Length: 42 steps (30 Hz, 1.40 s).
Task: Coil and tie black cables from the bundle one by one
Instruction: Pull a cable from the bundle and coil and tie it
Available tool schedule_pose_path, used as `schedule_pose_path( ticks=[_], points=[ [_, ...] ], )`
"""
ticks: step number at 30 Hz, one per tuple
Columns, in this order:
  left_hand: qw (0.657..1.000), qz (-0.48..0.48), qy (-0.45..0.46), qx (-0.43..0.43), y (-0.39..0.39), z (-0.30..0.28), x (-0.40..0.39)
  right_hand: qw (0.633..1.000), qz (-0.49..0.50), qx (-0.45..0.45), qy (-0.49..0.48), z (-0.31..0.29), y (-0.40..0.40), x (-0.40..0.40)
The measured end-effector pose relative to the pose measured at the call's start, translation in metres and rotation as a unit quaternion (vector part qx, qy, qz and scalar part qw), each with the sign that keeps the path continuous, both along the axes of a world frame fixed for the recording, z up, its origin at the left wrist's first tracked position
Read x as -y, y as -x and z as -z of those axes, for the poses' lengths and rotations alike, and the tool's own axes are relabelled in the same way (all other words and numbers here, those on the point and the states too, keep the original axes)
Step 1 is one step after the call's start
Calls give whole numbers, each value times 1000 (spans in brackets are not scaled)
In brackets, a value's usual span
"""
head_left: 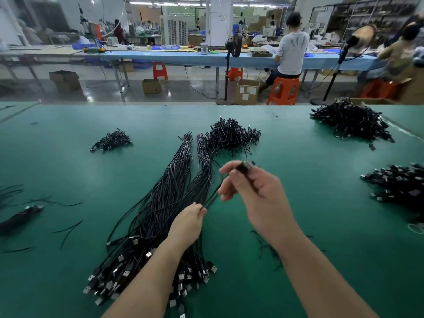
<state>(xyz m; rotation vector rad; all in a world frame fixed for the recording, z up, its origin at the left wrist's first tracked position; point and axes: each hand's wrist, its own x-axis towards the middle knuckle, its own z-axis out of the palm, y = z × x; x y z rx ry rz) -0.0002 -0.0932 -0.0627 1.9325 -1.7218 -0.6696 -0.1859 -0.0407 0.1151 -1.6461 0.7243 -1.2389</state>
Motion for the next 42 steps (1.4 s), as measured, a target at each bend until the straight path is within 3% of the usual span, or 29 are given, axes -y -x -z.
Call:
schedule_pose_path(
  ticks=[10, 13, 17, 22, 26, 29, 31, 42],
  points=[
    [998, -20, 40, 42, -23, 7, -22, 978, 26, 207, 2, -76, 34, 22],
    [999, -19, 29, 40, -29, 7, -29, 974, 54, 219, 25, -88, 44, 33],
    [996, -86, -14, 7, -34, -12, -31, 986, 98, 134, 0, -89, 51, 40],
    [990, -113, 60, -55, -22, -63, -21, 989, 85, -10, -120, -66, 42, 45],
    [977, -68, 111, -170, 4, -121, -19, 982, 75, -66, -159, -47, 35, 48],
    [934, 34, 82, -346, 30, -156, -24, 980, 79, -92, -159, -36, 31, 46],
    [911, 92, 61, -396, 48, -169, -28, 978, 91, -127, -141, -32, 26, 43],
    [912, 132, 36, -386, 72, -170, -35, 977, 69, -152, -135, -20, 29, 42]
  ],
)
